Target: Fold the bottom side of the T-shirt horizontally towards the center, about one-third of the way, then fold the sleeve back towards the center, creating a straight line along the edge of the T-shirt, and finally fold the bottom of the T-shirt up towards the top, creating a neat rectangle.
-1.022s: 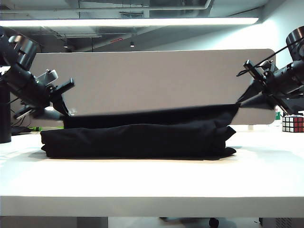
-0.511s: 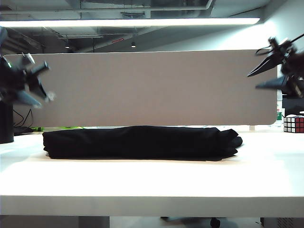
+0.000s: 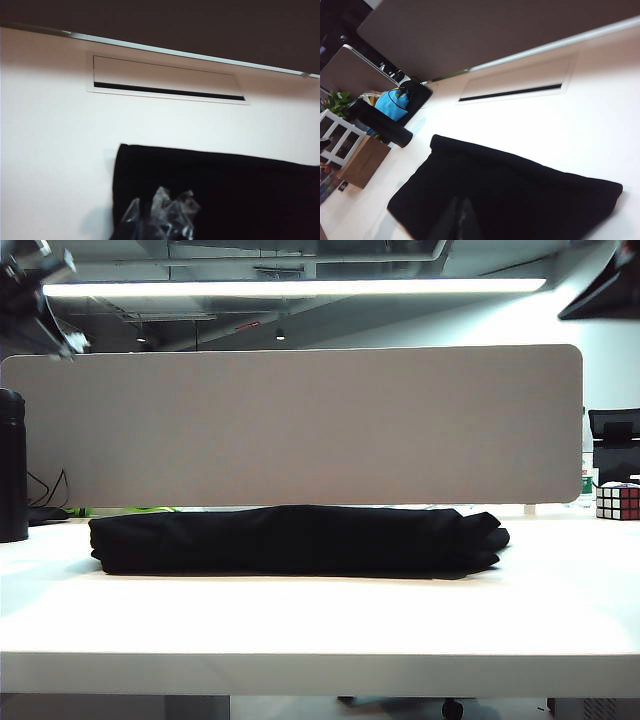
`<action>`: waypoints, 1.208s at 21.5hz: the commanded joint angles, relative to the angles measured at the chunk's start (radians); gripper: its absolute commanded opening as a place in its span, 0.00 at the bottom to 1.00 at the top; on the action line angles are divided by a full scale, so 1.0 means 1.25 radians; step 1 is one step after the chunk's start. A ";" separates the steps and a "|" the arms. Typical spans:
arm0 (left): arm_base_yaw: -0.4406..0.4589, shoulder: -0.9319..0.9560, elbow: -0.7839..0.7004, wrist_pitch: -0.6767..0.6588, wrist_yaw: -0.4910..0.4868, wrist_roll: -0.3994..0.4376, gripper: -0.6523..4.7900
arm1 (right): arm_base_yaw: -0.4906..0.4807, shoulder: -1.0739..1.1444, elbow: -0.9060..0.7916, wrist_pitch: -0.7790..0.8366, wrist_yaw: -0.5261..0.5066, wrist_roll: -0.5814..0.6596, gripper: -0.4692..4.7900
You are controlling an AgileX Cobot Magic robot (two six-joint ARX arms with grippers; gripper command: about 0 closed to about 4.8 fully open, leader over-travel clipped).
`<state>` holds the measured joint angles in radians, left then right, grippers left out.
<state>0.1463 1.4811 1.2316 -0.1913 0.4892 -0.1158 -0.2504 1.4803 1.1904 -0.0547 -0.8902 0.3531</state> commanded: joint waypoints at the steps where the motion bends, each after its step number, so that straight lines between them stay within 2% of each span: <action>1: 0.020 -0.105 -0.085 -0.009 0.005 -0.007 0.11 | -0.020 -0.110 -0.064 -0.025 0.004 -0.026 0.08; 3: 0.024 -0.186 -0.157 -0.011 0.004 -0.016 0.11 | -0.038 -0.180 -0.111 -0.025 0.015 -0.026 0.08; 5: 0.024 -0.339 -0.294 -0.007 -0.003 -0.033 0.11 | -0.061 -0.291 -0.200 -0.030 0.013 -0.026 0.08; 6: 0.024 -0.375 -0.324 -0.008 -0.007 -0.034 0.11 | -0.063 -0.316 -0.225 -0.034 0.013 -0.026 0.08; 10: 0.023 -0.559 -0.467 -0.001 -0.028 -0.067 0.11 | -0.061 -0.373 -0.324 -0.041 0.012 -0.025 0.08; 12: 0.024 -0.656 -0.529 -0.002 -0.049 -0.066 0.11 | -0.054 -0.417 -0.377 -0.042 -0.006 -0.010 0.08; 14: 0.023 -0.743 -0.576 -0.001 -0.076 -0.061 0.11 | -0.031 -0.483 -0.415 -0.043 0.017 -0.010 0.08; 18: 0.023 -0.828 -0.619 -0.002 -0.122 -0.061 0.11 | -0.011 -0.597 -0.462 -0.058 0.083 -0.013 0.08; 26: 0.000 -0.897 -0.690 -0.002 -0.125 -0.069 0.11 | -0.007 -0.843 -0.579 -0.108 0.173 -0.014 0.08</action>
<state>0.1528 0.3710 0.3847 -0.2016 0.3359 -0.2001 -0.2642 0.4629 0.4816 -0.1753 -0.7155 0.3386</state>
